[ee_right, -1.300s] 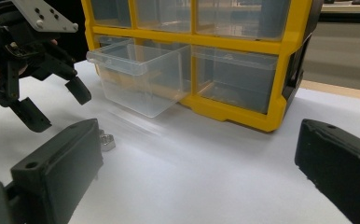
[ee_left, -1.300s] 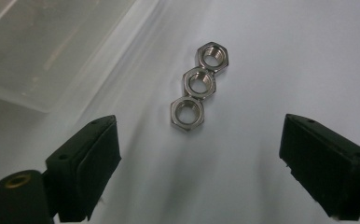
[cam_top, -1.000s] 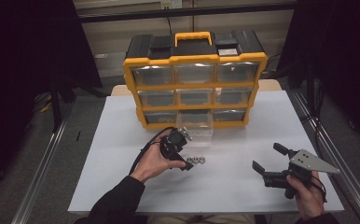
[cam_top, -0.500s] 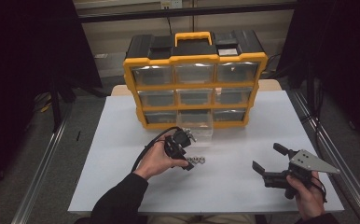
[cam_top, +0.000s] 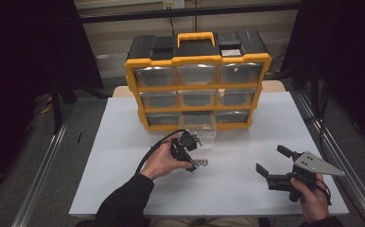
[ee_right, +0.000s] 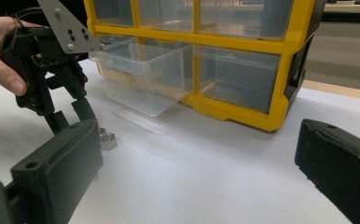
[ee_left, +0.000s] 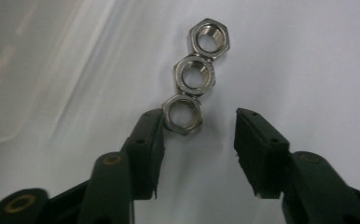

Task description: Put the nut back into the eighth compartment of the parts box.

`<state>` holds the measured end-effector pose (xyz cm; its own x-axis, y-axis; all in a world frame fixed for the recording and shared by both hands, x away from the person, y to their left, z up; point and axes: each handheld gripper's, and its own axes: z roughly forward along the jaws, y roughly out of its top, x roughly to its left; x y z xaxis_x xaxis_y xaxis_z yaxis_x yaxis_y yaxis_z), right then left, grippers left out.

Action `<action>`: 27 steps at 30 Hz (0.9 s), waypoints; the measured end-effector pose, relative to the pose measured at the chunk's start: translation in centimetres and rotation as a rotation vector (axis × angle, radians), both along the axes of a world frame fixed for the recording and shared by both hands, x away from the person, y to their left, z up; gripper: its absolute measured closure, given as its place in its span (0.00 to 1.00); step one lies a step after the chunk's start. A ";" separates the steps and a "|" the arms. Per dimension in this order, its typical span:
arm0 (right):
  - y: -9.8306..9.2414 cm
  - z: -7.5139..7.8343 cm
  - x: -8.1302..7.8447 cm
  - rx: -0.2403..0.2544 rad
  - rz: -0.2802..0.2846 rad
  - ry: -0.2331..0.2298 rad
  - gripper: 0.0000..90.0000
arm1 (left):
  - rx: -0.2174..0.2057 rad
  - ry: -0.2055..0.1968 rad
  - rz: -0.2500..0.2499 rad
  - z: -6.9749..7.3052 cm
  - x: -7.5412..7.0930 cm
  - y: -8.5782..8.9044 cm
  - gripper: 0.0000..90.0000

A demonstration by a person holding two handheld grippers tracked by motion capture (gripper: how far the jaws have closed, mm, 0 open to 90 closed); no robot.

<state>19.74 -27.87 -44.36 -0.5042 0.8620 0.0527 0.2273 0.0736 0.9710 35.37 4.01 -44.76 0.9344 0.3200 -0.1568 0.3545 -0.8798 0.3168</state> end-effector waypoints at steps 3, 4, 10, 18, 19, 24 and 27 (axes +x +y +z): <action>0.0 0.0 0.0 0.000 -0.001 0.000 0.01 | 0.034 -0.009 -0.021 -0.2 0.2 -0.1 0.61; 0.0 0.0 0.0 -0.001 0.000 0.000 0.01 | 0.036 -0.005 -0.010 -0.1 0.2 -0.1 0.63; 0.0 0.0 0.0 0.001 0.000 0.002 0.01 | 0.060 -0.006 -0.041 0.0 0.6 -0.2 0.67; 0.1 0.0 0.1 0.002 0.004 -0.003 0.01 | 0.062 -0.012 -0.012 -0.1 0.6 -0.6 0.73; 0.1 0.0 0.0 0.000 0.002 -0.002 0.01 | 0.057 -0.012 -0.008 -0.2 0.6 -0.6 0.73; 0.1 0.0 0.1 -0.002 0.003 -0.003 0.01 | 0.088 -0.026 -0.038 -0.1 0.8 -0.6 0.76; 0.1 0.0 0.1 -0.001 0.001 -0.004 0.01 | 0.102 -0.032 -0.065 0.0 0.9 -0.5 0.77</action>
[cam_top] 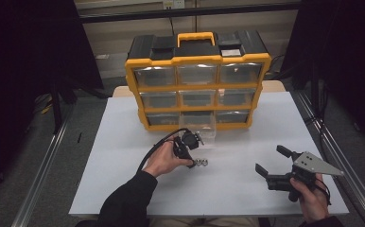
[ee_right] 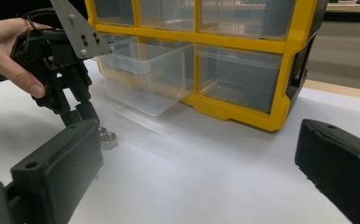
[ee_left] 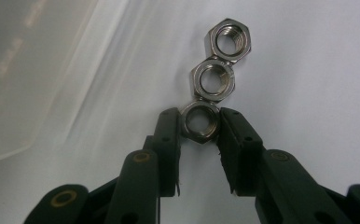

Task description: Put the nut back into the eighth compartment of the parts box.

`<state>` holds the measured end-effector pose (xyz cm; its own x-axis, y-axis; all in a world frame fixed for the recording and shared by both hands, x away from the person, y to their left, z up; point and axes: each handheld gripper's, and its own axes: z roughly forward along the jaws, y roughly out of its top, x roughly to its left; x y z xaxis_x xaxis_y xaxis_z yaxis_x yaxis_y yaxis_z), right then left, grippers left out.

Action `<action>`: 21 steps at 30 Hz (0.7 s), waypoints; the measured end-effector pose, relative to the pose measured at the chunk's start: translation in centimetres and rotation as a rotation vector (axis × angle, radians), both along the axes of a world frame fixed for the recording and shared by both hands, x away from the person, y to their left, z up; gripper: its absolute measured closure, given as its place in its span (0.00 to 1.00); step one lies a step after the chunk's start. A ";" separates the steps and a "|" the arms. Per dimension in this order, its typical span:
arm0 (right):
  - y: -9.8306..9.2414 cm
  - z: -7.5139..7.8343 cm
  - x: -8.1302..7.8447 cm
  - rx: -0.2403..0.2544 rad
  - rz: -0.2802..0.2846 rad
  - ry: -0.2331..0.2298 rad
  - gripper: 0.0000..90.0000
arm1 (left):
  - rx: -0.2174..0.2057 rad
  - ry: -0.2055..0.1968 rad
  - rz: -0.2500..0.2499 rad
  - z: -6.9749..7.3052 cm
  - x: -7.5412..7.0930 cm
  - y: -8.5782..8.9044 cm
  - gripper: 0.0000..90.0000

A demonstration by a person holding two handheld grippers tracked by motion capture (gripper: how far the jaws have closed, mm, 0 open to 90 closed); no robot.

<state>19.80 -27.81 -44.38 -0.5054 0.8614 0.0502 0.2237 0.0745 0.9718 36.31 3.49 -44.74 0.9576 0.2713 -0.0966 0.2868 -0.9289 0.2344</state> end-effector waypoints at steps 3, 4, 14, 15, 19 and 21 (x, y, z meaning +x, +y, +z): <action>0.0 0.0 0.0 0.000 0.000 0.000 0.01 | -0.023 0.017 0.016 -0.1 0.0 0.0 0.77; 0.0 0.0 0.0 0.000 0.000 0.000 0.01 | -0.022 0.018 0.015 -0.1 0.0 0.0 0.77; -0.1 0.0 -0.1 0.000 0.000 0.003 0.01 | -0.043 0.048 0.044 -0.1 0.0 0.1 0.78; -0.1 0.0 -0.1 0.000 -0.002 0.002 0.01 | -0.038 0.051 0.037 0.0 0.1 0.1 0.78; -0.1 0.0 -0.1 0.002 -0.003 0.001 0.01 | -0.040 0.047 0.051 0.0 0.0 0.1 0.78; -0.1 0.0 -0.1 0.006 -0.006 0.004 0.01 | -0.007 0.043 -0.001 0.2 0.4 0.3 0.78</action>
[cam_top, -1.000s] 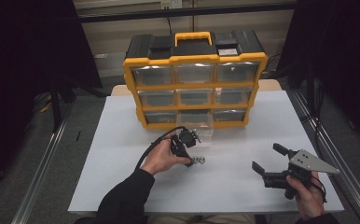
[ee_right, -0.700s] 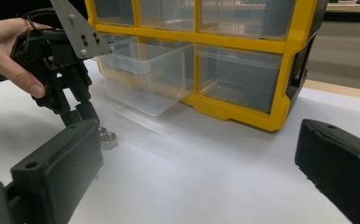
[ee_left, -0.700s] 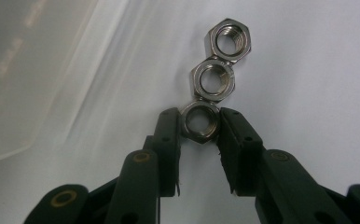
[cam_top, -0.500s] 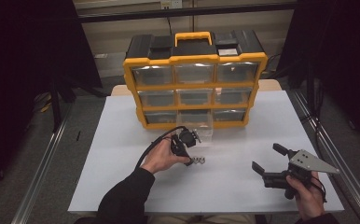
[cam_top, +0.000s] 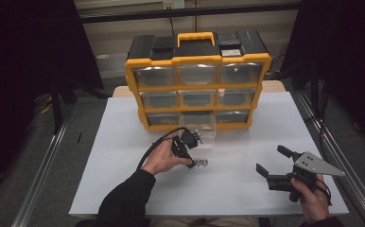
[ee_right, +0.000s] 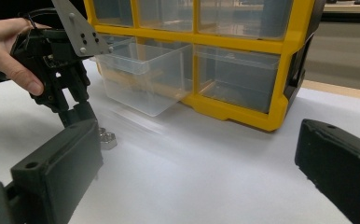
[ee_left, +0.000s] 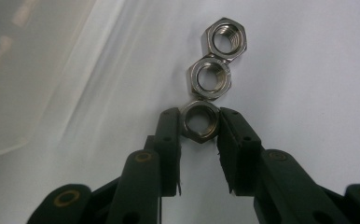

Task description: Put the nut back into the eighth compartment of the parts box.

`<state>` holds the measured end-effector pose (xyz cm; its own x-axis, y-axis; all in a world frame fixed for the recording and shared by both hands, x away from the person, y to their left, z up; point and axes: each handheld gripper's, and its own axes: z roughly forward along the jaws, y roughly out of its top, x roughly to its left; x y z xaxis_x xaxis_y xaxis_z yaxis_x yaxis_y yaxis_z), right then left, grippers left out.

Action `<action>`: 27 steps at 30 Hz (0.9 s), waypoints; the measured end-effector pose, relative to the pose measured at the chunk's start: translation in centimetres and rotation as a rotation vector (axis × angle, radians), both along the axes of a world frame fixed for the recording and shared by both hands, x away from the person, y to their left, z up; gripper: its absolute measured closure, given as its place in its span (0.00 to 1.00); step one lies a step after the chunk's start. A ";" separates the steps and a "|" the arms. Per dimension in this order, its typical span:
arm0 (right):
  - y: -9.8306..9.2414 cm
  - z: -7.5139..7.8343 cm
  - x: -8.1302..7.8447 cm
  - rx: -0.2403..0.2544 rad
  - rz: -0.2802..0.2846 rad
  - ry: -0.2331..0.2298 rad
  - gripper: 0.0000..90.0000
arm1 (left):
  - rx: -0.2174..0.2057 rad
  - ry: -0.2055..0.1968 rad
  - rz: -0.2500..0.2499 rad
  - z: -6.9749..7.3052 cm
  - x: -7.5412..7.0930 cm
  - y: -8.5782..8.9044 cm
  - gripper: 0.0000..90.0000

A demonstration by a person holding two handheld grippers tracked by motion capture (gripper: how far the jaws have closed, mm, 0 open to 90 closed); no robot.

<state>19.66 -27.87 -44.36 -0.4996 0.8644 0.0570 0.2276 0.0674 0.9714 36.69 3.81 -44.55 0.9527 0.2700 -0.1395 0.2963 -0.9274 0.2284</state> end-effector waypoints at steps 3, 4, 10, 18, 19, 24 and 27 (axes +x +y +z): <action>0.0 0.0 0.0 -0.001 0.000 0.001 0.01 | -0.021 -0.005 0.031 -0.1 -0.2 0.1 0.78; 0.0 0.0 0.0 -0.002 -0.001 -0.002 0.01 | -0.047 -0.001 0.069 -0.1 -0.4 0.1 0.78; 0.0 0.0 0.0 -0.006 0.004 -0.005 0.01 | -0.090 0.020 0.074 0.5 -0.3 0.6 0.78; -0.1 0.0 0.0 -0.002 0.003 -0.003 0.01 | -0.115 0.012 0.051 0.8 -0.1 1.0 0.78; -0.1 0.0 -0.1 -0.001 0.003 -0.003 0.01 | -0.126 0.015 0.088 0.8 -0.3 1.0 0.78; -0.1 0.0 -0.1 -0.003 -0.002 -0.003 0.01 | -0.129 0.012 0.080 1.2 -0.2 1.3 0.78; -0.1 0.0 -0.1 -0.003 -0.002 -0.003 0.01 | -0.143 0.011 0.065 1.4 -0.1 1.4 0.78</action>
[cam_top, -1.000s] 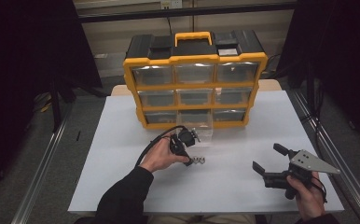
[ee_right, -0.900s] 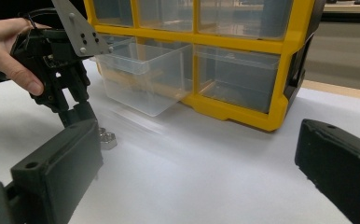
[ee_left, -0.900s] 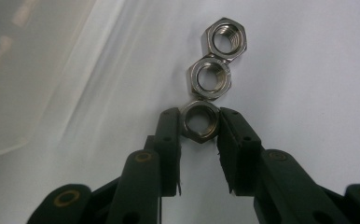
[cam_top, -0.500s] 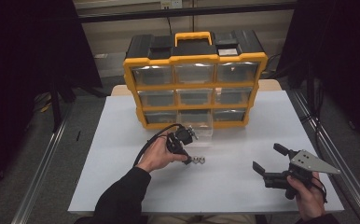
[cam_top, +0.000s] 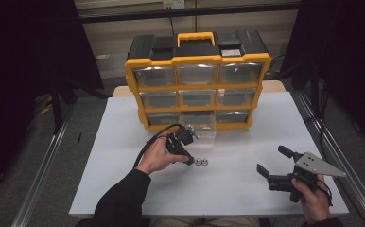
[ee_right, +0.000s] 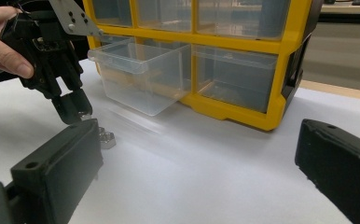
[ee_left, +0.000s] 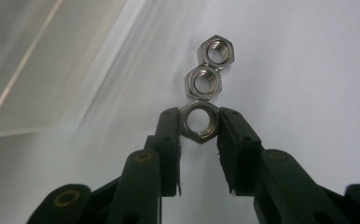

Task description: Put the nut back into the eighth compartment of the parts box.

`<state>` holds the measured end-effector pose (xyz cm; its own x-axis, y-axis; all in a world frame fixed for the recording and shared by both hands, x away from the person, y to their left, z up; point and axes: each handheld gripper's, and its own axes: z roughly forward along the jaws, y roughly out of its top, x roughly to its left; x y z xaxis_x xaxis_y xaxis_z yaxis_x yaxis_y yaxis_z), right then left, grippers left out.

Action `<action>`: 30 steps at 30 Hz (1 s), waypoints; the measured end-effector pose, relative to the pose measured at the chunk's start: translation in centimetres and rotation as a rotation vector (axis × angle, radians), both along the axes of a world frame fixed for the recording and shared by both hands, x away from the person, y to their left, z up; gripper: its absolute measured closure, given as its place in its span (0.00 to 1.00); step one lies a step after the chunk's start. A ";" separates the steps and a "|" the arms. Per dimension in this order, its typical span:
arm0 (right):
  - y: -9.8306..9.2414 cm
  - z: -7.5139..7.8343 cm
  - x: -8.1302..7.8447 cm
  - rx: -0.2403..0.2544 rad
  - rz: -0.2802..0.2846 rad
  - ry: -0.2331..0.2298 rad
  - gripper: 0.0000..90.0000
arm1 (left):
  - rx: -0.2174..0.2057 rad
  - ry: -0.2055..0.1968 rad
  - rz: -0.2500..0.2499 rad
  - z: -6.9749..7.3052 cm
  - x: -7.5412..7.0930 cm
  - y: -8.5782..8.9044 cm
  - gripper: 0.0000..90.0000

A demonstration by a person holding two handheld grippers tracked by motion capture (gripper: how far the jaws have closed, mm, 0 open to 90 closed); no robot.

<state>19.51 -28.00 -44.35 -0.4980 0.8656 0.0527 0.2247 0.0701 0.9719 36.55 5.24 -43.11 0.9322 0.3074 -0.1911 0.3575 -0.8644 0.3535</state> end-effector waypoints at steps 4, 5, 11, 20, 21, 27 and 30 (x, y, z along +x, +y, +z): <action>0.0 0.0 0.0 0.000 0.000 -0.001 0.01 | -0.013 0.021 -0.001 0.4 0.1 0.2 0.78; 0.0 0.0 0.0 -0.002 0.000 -0.004 0.01 | -0.025 0.015 0.000 0.4 0.1 0.2 0.78; 0.0 0.0 0.0 -0.004 0.002 0.001 0.01 | -0.024 0.010 -0.015 1.4 0.1 0.6 0.78; 0.1 0.0 0.0 -0.001 0.003 0.000 0.01 | -0.050 -0.010 -0.003 2.2 0.3 0.9 0.78; 0.1 0.0 0.0 -0.001 0.004 0.000 0.01 | -0.047 -0.010 -0.011 2.4 0.4 1.0 0.78; 0.1 0.0 0.1 -0.001 0.002 0.000 0.01 | -0.083 -0.018 0.030 3.2 0.5 1.2 0.78; 0.1 0.0 0.1 -0.002 0.002 -0.001 0.01 | -0.091 -0.029 0.018 4.0 0.6 1.2 0.78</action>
